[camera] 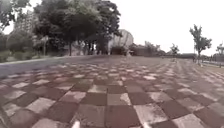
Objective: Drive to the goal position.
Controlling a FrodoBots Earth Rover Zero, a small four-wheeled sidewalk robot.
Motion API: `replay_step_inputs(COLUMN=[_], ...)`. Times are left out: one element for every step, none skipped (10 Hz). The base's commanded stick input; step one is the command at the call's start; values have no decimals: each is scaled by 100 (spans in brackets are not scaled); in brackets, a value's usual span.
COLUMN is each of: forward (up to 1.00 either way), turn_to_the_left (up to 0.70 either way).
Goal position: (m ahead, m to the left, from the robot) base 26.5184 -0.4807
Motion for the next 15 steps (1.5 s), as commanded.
replay_step_inputs(forward=[85,85,85,85,85,85,85,85,85,85,85,85,85,85,85], turn_to_the_left=[2,-10,-23,-23,-23,-23,-23,-22,-7,8,11,11,11,11,11])
